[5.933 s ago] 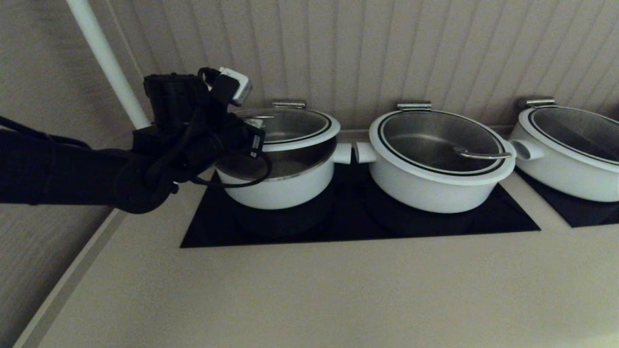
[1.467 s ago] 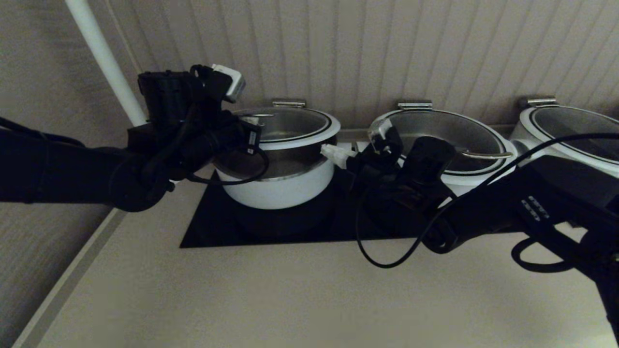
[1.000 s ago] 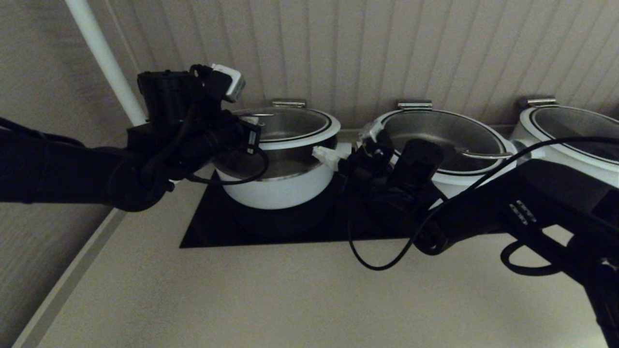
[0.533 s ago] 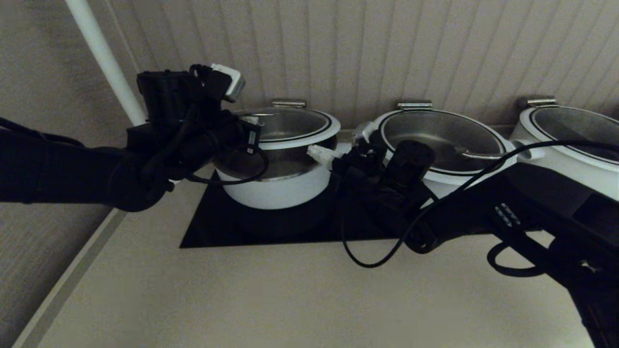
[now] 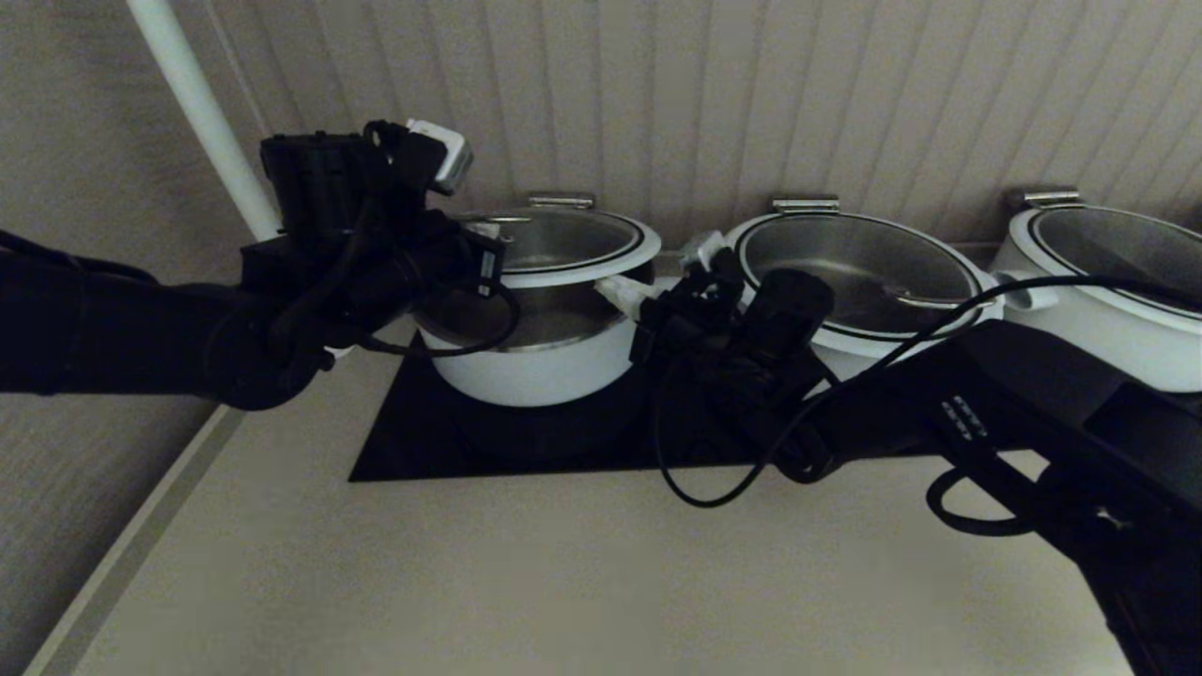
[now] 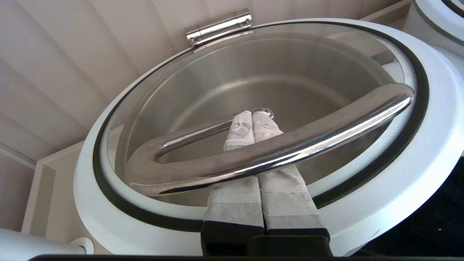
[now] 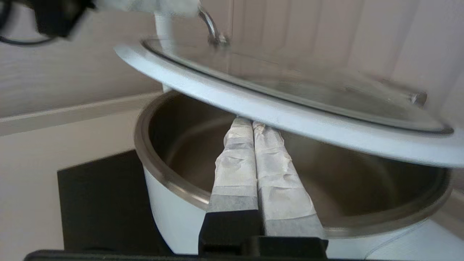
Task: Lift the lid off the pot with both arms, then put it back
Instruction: Hold the pot lid with the right arm
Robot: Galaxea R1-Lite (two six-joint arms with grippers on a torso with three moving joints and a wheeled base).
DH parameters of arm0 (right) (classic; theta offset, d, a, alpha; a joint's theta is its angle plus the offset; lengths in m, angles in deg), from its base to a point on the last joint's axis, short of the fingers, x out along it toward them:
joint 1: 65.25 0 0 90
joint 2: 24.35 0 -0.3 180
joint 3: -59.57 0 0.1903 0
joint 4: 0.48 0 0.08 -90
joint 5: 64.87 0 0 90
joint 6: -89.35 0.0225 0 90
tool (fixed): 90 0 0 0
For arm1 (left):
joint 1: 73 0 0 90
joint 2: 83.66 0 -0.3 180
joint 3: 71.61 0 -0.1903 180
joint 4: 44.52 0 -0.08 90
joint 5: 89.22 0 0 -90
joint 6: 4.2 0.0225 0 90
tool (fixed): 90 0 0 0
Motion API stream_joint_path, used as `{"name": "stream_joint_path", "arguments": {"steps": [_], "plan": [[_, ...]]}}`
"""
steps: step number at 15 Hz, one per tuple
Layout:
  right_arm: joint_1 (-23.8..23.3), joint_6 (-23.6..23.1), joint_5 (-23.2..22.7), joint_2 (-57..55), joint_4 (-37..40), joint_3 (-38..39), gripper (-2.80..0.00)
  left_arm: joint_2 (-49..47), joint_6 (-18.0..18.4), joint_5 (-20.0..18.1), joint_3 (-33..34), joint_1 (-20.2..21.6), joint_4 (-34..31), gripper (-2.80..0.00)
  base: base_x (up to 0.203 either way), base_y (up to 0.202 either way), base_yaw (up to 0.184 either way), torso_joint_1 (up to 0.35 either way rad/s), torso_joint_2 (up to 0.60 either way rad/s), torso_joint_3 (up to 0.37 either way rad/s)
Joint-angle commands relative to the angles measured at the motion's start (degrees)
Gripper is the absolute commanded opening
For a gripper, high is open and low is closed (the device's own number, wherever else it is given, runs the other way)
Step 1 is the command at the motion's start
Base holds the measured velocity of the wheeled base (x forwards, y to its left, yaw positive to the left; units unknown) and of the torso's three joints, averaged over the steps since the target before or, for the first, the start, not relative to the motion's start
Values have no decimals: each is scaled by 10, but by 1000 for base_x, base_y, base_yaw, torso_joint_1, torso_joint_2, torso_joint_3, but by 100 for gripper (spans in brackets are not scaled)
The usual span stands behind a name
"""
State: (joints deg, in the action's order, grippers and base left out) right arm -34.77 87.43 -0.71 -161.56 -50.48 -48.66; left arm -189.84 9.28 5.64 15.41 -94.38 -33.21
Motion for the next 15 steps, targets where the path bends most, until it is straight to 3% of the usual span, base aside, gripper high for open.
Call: {"name": "stream_joint_path", "arguments": {"steps": [1, 3, 15], "plan": [[0, -1, 4, -1, 15, -28, -280, 6, 1, 0, 2, -1, 1, -280, 0, 0, 0, 0, 0, 0], [-1, -1, 8, -7, 38, -60, -280, 15, 1, 0, 16, -1, 1, -280, 0, 0, 0, 0, 0, 0], [0, -5, 8, -10, 38, -61, -280, 40, 2, 0, 49, 0, 0, -280, 0, 0, 0, 0, 0, 0]]}}
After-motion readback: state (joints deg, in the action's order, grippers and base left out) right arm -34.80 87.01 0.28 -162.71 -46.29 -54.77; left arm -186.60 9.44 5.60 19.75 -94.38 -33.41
